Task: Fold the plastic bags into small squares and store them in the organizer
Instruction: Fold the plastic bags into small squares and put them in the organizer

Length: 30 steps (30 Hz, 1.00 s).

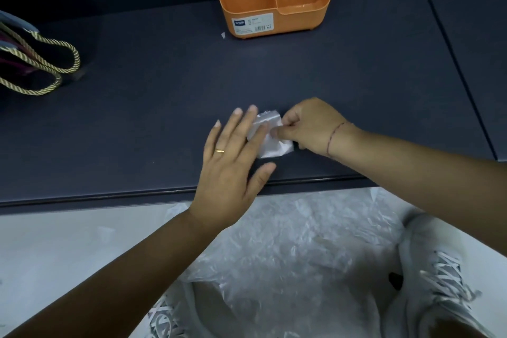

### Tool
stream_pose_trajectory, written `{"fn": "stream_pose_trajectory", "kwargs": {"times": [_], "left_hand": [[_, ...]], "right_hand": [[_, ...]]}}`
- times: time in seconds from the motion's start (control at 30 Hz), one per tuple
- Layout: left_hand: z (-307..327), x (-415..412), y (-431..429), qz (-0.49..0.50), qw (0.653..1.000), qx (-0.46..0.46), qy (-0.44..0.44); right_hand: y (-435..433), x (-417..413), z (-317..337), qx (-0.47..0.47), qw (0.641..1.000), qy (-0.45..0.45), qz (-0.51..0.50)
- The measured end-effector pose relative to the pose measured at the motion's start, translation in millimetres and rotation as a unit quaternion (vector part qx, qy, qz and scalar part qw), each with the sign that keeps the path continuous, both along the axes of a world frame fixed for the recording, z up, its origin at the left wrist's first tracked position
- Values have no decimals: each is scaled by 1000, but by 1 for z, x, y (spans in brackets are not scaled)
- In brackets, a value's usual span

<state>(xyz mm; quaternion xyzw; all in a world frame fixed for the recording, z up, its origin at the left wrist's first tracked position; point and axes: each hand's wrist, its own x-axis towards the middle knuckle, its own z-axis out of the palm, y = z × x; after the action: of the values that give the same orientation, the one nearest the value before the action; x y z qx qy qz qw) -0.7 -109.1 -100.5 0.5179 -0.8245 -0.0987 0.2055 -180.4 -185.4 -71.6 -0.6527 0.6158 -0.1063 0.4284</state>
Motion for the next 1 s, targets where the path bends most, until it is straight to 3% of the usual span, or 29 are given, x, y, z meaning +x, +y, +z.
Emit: {"fn": "stream_pose_trajectory", "kwargs": {"times": [0.07, 0.17, 0.37, 0.5, 0.6, 0.73, 0.9, 1.0], "left_hand": [[-7, 3, -5, -8, 996, 34, -82], [-14, 8, -7, 10, 988, 70, -137], [-15, 6, -3, 19, 983, 77, -165], [-13, 4, -2, 17, 984, 100, -148], [-10, 4, -1, 27, 988, 128, -78], [3, 0, -3, 69, 973, 203, 90], [34, -5, -15, 141, 879, 348, 296], [45, -4, -27, 134, 839, 423, 315]], "right_hand": [[-4, 4, 3, 1, 1000, 24, 5], [-3, 4, 7, 14, 999, 35, 1], [20, 5, 10, 26, 998, 47, 22], [22, 2, 9, 48, 998, -22, -21], [21, -4, 10, 47, 997, -30, -47], [24, -8, 10, 128, 961, -202, -138], [34, -15, 9, 108, 953, -268, -95], [36, -18, 16, 104, 947, -302, -40]]}}
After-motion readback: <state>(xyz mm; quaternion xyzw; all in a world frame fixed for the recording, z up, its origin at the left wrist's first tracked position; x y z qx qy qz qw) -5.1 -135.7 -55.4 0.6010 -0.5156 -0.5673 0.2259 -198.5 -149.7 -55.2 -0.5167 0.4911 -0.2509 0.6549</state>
